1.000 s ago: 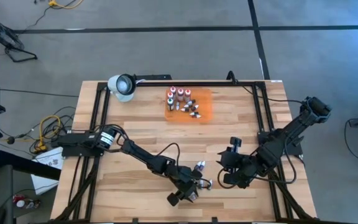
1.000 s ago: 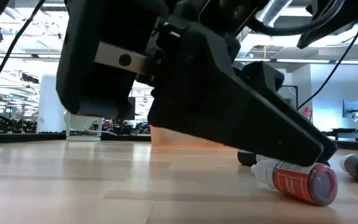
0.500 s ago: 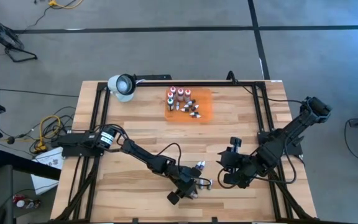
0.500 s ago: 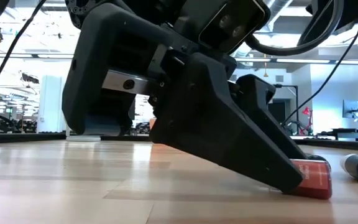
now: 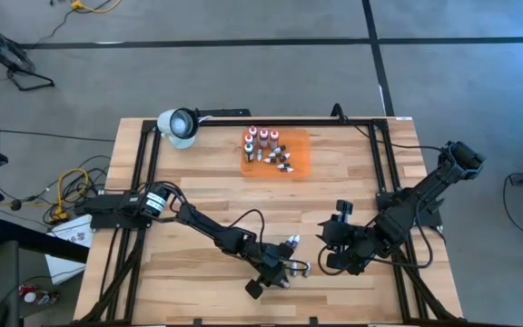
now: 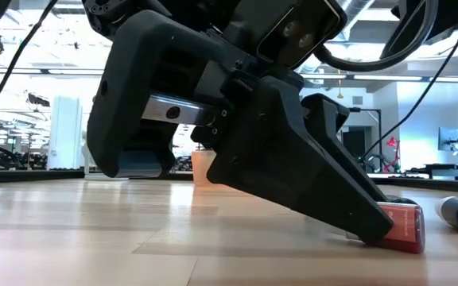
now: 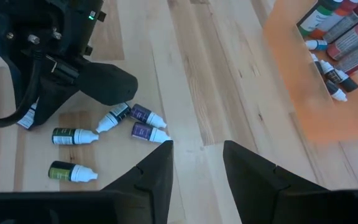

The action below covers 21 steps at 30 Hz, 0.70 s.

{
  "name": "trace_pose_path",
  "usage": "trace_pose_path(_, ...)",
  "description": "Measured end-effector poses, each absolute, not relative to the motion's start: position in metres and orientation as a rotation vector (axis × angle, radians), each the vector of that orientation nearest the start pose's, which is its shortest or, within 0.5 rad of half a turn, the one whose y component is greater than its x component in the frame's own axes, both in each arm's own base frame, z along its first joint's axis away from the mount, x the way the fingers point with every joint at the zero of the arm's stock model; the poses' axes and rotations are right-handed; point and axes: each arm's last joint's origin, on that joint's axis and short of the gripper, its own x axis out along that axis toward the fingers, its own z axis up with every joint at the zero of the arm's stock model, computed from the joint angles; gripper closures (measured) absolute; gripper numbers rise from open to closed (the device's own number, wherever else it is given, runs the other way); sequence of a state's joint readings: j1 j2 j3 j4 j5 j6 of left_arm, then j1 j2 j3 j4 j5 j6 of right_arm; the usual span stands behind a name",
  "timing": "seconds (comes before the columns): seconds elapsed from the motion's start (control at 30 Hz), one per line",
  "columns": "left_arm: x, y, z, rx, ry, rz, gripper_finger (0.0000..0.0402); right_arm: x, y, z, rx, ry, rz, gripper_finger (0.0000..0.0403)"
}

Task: Pick & Place food coloring
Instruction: Put the orange and white small food coloring bottle into the orange bin

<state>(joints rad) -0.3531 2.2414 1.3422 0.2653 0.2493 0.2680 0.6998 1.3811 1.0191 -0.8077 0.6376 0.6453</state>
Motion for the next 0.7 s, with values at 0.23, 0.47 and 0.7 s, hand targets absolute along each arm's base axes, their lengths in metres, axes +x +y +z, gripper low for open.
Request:
trace_pose_path(0.23,0.43,-0.166,0.099,0.284,0.563,-0.664,0.0322,0.207,0.152,0.248,-0.125,0.868,-0.233,0.027)
trace_pose_path(0.47,0.428,-0.165,0.103,0.289,0.582,-0.652,0.0326,0.207,0.152,0.248,-0.125,0.867,-0.233,0.0271)
trace_pose_path(0.7,0.422,-0.161,0.123,0.341,0.632,-0.55,0.0324,0.207,0.152,0.248,-0.125,0.868,-0.233,0.0271)
